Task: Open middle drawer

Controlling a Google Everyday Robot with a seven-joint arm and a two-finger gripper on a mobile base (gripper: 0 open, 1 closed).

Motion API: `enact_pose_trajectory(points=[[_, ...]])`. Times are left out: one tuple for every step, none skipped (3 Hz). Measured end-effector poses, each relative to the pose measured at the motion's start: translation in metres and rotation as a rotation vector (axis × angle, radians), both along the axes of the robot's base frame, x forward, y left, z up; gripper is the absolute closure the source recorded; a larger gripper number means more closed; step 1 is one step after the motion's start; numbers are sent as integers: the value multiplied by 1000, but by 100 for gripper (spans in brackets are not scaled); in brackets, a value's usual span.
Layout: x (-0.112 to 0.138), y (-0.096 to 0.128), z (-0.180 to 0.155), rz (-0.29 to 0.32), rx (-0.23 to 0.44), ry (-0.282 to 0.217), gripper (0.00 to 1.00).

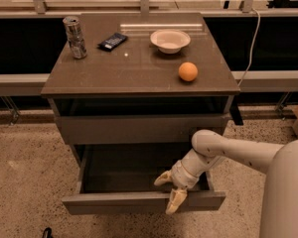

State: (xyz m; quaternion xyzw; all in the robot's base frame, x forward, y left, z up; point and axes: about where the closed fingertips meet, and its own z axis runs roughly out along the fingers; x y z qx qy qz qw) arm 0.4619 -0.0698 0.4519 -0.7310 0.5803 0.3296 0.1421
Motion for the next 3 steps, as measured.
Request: enact_pose_trajectory(points=[[0,1,0,1,0,1,0],[3,3,0,5,-4,1,15],[15,-6,7,-42,19,-5,29]])
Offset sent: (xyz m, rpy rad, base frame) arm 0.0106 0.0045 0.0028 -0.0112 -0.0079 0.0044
